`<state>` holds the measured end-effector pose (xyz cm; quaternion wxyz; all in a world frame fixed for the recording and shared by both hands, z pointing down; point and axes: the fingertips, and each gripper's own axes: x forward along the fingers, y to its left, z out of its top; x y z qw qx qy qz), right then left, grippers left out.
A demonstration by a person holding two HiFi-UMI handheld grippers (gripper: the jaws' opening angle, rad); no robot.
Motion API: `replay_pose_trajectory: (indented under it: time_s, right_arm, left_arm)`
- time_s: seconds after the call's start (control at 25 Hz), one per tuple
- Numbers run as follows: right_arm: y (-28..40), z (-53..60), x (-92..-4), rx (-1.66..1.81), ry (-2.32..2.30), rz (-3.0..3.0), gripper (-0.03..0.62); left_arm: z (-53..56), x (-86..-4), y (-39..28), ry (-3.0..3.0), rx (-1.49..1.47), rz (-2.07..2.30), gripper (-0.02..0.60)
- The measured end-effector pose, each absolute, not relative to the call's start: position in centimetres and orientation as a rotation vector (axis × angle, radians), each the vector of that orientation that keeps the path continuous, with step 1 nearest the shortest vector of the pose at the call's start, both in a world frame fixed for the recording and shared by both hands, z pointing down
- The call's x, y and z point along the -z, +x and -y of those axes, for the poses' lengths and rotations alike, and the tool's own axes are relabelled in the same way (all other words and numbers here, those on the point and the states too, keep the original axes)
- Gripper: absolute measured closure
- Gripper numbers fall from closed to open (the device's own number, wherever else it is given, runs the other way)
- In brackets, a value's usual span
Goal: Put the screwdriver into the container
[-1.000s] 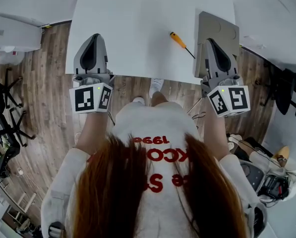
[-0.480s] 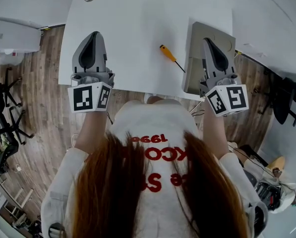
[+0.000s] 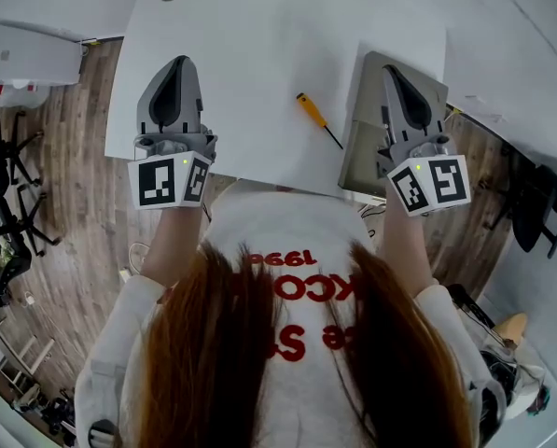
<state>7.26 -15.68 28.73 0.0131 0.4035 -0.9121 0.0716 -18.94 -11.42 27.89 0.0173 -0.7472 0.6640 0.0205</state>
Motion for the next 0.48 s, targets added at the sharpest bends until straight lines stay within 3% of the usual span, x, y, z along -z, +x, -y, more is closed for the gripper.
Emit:
replay_pose_trajectory:
  time_s: [0.48]
  right_arm:
    - [7.0,15.8,-26.1,-0.186,1.343,2.845,0.586]
  left_arm:
    - [13.9,-26.1,-19.1,-2.406,-0.109,-1.955,0.575]
